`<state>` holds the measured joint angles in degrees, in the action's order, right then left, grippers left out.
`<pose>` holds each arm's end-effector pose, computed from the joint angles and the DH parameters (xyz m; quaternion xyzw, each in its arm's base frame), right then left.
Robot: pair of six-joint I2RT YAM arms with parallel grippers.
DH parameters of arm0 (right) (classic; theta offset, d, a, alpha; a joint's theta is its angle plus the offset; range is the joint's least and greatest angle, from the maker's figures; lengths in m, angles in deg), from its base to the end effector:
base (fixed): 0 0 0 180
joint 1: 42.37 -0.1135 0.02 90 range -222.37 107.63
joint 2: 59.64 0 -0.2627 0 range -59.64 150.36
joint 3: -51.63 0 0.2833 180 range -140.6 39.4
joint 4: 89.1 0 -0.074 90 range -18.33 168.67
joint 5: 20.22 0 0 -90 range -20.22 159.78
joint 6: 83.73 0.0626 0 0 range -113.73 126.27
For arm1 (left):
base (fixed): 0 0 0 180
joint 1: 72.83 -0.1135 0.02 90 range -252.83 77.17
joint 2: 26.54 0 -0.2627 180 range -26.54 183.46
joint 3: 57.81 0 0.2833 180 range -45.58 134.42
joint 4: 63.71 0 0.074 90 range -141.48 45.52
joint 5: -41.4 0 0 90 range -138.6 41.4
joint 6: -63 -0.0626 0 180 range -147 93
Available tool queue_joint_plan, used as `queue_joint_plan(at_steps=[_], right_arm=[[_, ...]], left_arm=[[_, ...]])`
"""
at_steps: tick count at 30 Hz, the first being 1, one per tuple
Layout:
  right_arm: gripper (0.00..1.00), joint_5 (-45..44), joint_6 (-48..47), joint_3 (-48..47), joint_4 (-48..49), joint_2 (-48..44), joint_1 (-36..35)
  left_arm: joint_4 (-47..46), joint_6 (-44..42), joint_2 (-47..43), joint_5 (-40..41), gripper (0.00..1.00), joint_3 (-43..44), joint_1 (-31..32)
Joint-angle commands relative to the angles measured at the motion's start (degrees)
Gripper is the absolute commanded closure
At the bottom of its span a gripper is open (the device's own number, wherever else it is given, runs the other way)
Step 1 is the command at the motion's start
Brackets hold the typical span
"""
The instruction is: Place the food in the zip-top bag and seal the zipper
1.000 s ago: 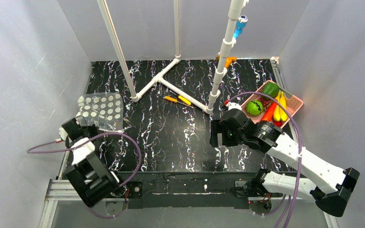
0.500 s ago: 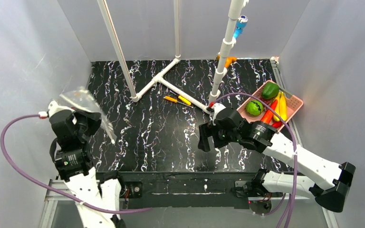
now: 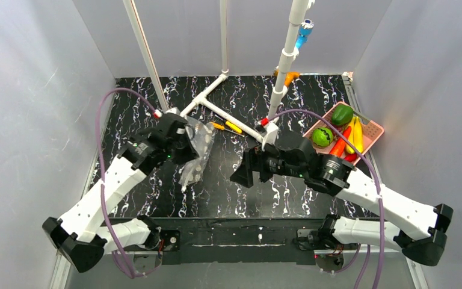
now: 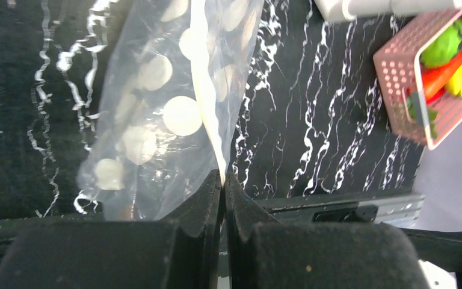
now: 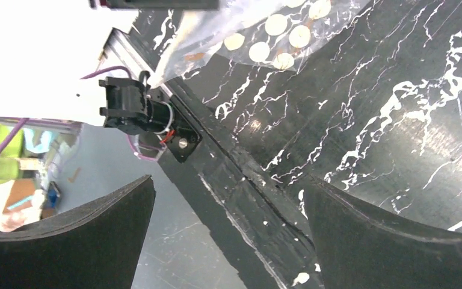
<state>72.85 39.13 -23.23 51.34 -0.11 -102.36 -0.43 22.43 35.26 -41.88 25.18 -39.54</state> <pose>0.1394 0.2480 0.3588 -0.2110 0.8126 0.4087 0.3578 0.2222 -0.1372 0.3561 -0.1516 0.8999 -0.2276 0.3396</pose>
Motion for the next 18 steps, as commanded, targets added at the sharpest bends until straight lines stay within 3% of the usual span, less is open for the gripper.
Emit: queue_joint_plan(at_steps=[1,8,12,16,18], right_arm=[[0.00,-1.9,6.3,5.0,7.8,-7.6,-0.1],[0.10,-13.8,15.7,8.1,4.8,-14.5,0.7],[0.13,-9.1,18.9,6.3,1.7,-12.5,4.1],[0.15,3.6,19.5,5.3,1.7,-7.5,10.9],[0.12,5.7,18.5,3.9,-0.5,-5.1,13.3]], left_arm=[[-4.8,1.3,3.0,4.7,1.00,-2.1,9.0],[-23.3,-2.0,3.1,-10.3,1.00,-11.2,12.5],[-30.2,-2.9,3.7,-17.0,1.00,-14.2,13.0],[-35.1,-2.6,3.9,-20.5,1.00,-16.7,13.1],[-36.2,-2.7,4.1,-21.4,1.00,-17.4,13.2]])
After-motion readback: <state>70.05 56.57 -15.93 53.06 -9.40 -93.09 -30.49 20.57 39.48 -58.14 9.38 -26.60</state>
